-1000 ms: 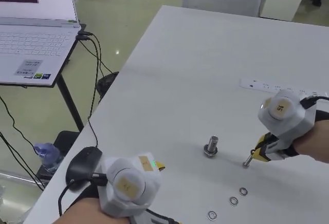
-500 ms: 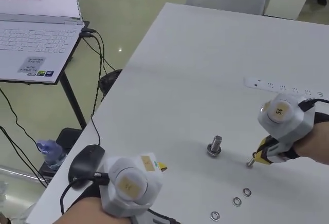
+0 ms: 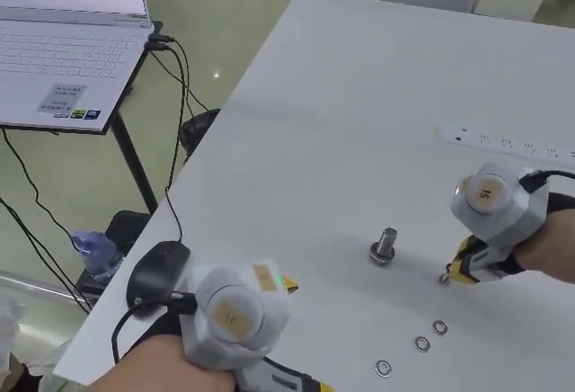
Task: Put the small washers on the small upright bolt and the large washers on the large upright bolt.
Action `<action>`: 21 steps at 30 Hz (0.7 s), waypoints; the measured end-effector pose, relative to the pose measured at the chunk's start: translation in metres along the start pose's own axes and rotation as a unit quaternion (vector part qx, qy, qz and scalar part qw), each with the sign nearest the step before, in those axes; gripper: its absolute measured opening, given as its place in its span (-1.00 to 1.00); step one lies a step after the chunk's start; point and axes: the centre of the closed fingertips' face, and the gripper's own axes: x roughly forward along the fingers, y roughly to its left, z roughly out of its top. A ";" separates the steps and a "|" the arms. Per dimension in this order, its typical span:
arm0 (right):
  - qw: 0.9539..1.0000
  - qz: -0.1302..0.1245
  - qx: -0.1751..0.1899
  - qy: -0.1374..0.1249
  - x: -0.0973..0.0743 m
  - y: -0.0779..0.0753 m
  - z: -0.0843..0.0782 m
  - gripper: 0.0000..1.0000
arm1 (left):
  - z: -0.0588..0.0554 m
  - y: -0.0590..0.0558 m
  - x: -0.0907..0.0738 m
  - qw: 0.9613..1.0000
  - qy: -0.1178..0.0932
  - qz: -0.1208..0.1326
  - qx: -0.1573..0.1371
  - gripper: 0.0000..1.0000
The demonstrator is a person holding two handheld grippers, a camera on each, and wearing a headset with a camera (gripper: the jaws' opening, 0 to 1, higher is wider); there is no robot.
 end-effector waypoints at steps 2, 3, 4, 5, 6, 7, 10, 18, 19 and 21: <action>1.000 0.001 0.000 0.002 0.002 0.001 0.000 -0.74 | 0.000 0.000 0.000 1.000 0.000 0.000 0.001 0.67; 1.000 0.002 0.000 0.003 0.003 0.002 -0.001 -0.74 | -0.001 -0.001 0.000 1.000 0.001 0.000 0.000 0.67; 1.000 0.002 0.001 0.005 0.005 0.002 -0.001 -0.74 | -0.001 -0.001 0.000 1.000 0.001 -0.001 0.000 0.67; 1.000 0.002 0.000 0.005 0.006 0.003 -0.001 -0.74 | -0.001 -0.001 0.000 1.000 0.001 -0.001 -0.001 0.67; 1.000 0.003 0.001 0.007 0.007 0.004 -0.002 -0.74 | -0.001 -0.001 0.000 1.000 -0.001 -0.002 -0.002 0.67; 1.000 0.002 0.001 0.008 0.008 0.004 -0.003 -0.74 | 0.000 -0.001 0.000 1.000 -0.002 -0.001 -0.001 0.67; 1.000 0.004 0.003 0.012 0.011 0.008 -0.005 -0.74 | 0.000 -0.001 -0.002 1.000 -0.003 0.000 -0.001 0.67; 1.000 0.005 0.004 0.015 0.013 0.011 -0.007 -0.74 | 0.002 -0.002 -0.004 1.000 -0.009 0.002 0.006 0.70; 1.000 0.005 0.005 0.015 0.014 0.011 -0.008 -0.74 | 0.003 -0.003 -0.004 1.000 -0.008 0.002 0.007 0.70; 1.000 0.005 0.005 0.016 0.015 0.011 -0.009 -0.74 | 0.002 -0.002 -0.003 1.000 -0.006 0.004 0.010 0.71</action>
